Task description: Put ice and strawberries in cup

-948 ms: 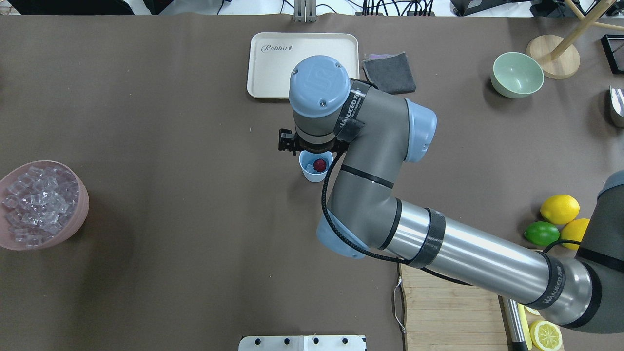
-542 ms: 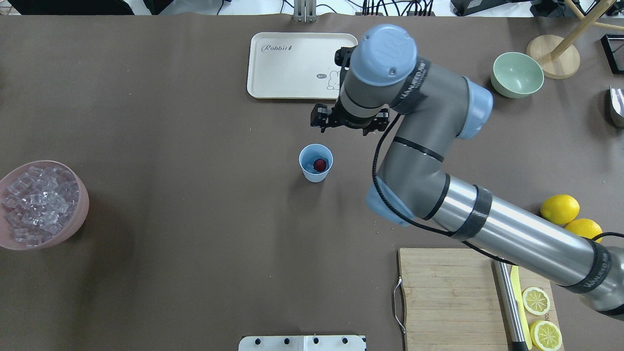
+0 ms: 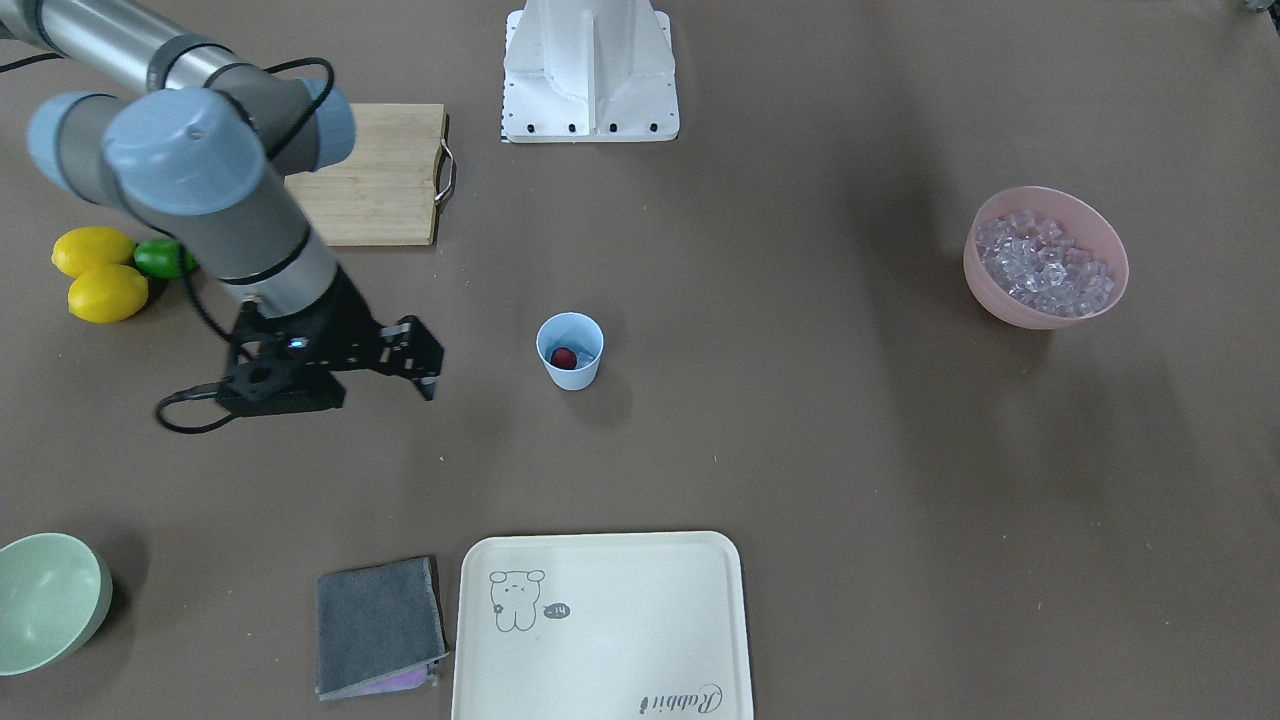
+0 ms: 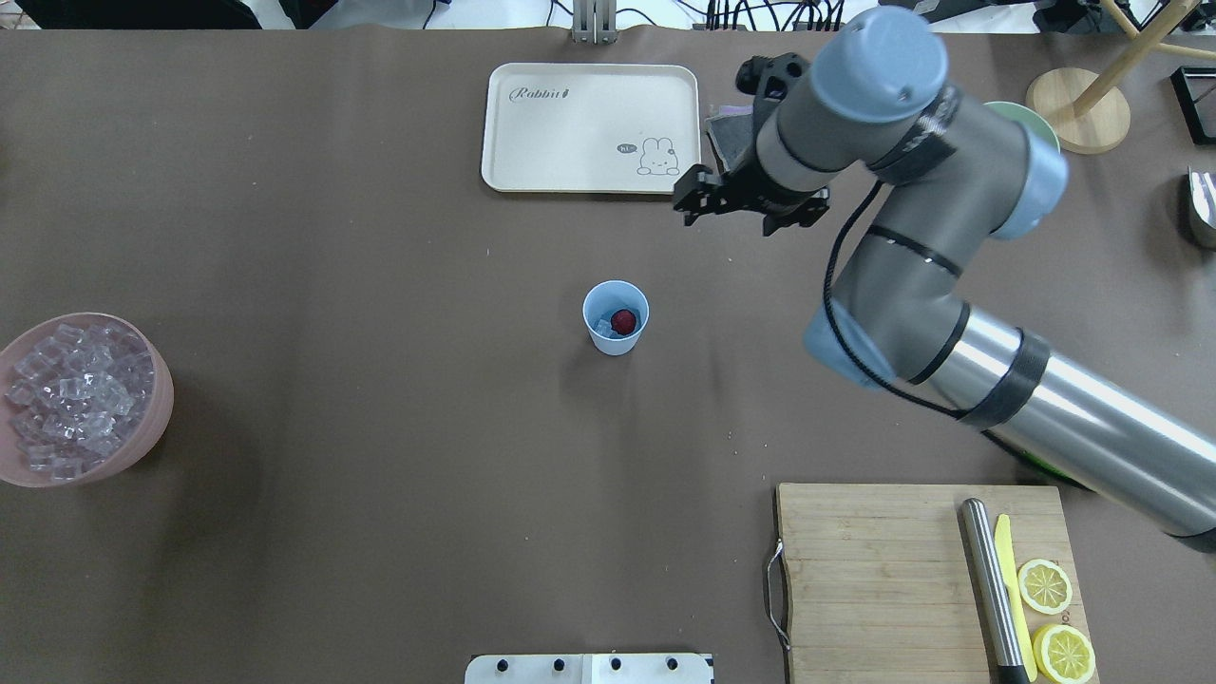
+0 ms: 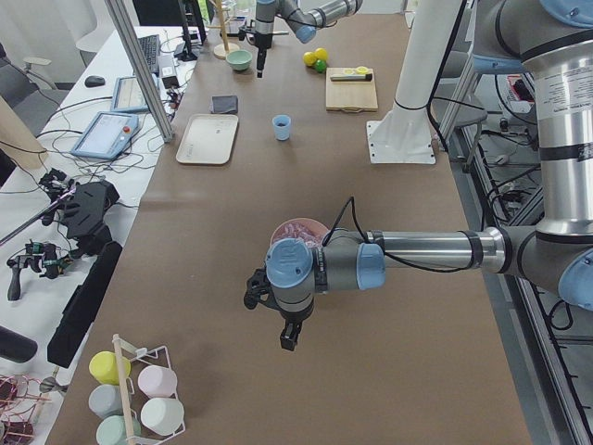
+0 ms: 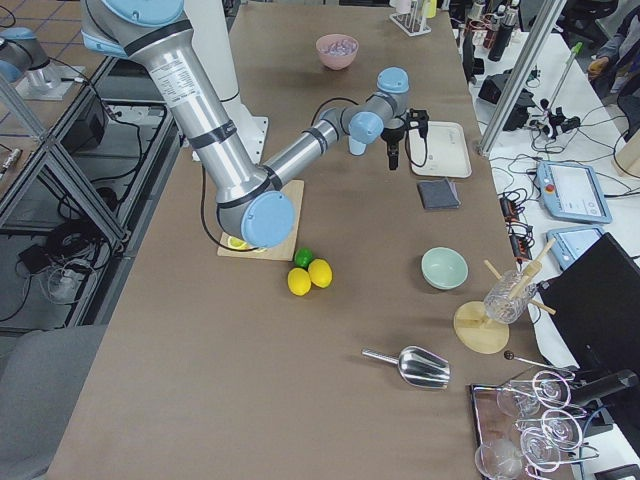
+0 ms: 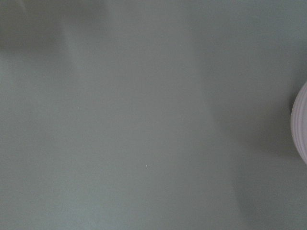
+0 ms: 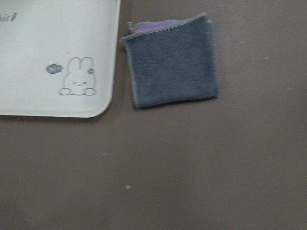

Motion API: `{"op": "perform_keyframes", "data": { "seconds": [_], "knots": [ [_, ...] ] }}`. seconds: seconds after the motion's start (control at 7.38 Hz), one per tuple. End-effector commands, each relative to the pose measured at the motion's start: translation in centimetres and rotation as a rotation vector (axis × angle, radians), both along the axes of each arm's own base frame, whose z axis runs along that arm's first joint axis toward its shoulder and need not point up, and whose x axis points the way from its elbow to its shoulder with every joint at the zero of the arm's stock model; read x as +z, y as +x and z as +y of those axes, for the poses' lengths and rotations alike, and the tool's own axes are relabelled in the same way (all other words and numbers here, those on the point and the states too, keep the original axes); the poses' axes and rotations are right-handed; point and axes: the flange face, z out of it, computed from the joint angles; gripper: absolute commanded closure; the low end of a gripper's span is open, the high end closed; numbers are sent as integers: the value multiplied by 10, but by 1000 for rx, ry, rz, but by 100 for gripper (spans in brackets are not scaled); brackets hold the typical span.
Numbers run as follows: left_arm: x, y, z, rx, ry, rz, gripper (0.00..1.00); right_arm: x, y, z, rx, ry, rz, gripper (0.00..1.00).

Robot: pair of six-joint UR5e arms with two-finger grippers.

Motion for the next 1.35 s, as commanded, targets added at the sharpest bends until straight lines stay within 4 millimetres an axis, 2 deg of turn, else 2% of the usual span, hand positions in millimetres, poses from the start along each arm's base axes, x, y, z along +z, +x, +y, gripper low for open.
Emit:
{"op": "perform_keyframes", "data": {
  "seconds": [0.0,0.27,0.54,0.68,0.81,0.95,1.08,1.22],
  "knots": [
    [5,-2,7,-1,-10,0,1,92,115,1,-73,89,126,0],
    [4,-1,7,0,-8,1,1,177,228,28,-163,139,154,0],
    [5,-2,7,-1,-10,0,1,258,324,75,-247,200,194,0],
    [6,-1,7,0,-11,2,1,283,360,100,-242,200,208,0],
    [6,-2,7,-2,-12,2,1,308,381,124,-202,121,200,0],
    [7,-1,9,-1,-15,2,1,321,406,138,-138,-28,187,0],
    [7,-1,8,0,-12,2,1,326,436,152,-71,-99,190,0],
    [7,-1,8,-1,-13,2,1,332,443,160,-57,-117,204,0]
  ]
}}
